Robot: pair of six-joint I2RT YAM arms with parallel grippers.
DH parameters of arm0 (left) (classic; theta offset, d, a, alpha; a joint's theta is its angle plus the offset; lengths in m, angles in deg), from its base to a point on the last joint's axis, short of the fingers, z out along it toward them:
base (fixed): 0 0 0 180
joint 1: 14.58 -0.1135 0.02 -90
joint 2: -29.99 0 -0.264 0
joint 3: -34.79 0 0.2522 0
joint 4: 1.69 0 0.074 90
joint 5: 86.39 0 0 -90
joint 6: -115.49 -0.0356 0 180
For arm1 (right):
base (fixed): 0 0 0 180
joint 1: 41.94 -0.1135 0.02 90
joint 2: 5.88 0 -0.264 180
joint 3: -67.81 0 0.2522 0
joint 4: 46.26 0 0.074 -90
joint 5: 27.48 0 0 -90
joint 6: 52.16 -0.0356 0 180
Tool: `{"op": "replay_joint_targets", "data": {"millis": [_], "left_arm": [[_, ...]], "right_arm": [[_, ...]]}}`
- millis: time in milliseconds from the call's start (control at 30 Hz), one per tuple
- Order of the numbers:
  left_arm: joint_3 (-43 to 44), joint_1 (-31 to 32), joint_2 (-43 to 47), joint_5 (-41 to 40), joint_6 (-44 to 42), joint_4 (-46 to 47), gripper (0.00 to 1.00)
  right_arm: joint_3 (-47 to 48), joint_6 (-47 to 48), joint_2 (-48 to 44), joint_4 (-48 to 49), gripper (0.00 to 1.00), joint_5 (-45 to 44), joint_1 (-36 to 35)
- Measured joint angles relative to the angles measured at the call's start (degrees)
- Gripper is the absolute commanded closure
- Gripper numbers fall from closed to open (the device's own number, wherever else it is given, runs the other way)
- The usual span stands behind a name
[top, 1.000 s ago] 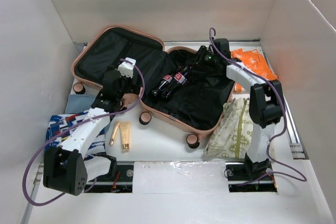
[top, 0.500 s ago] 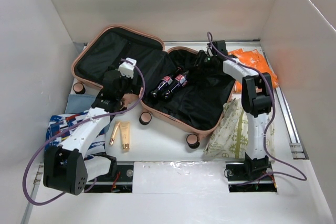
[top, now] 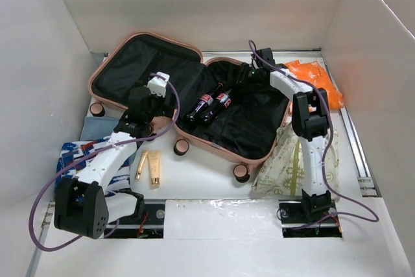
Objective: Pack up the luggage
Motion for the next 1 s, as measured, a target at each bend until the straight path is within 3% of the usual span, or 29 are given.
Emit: {"op": "replay_joint_targets", "data": {"millis": [167,333,467,700,1000], "left_arm": [[0.0,0.0,0.0,0.02,0.0,-0.02,0.0],[0.0,0.0,0.0,0.33,-0.09,-0.02,0.0],[0.0,-0.02,0.0,0.42,-0.42,-0.02,0.0],[0.0,0.0,0.0,0.66,-0.52,-0.02,0.0],[0.0,-0.02,0.0,1.01,-0.63,-0.02,0.0]], "right_arm": [[5.46,3.98,2.73,-5.53,0.95,-3.45,-0.85],[4.79,14.75,2.93,-7.89,1.0,-6.27,-2.62],[1.46,16.28,1.38,-4.46,1.0,-5.16,-2.69],[-14.47,7.21,-7.02,11.04,1.0,-3.43,-3.15],[-18.6,-2.47,-9.07,18.05,1.0,-4.61,-3.8]]}}
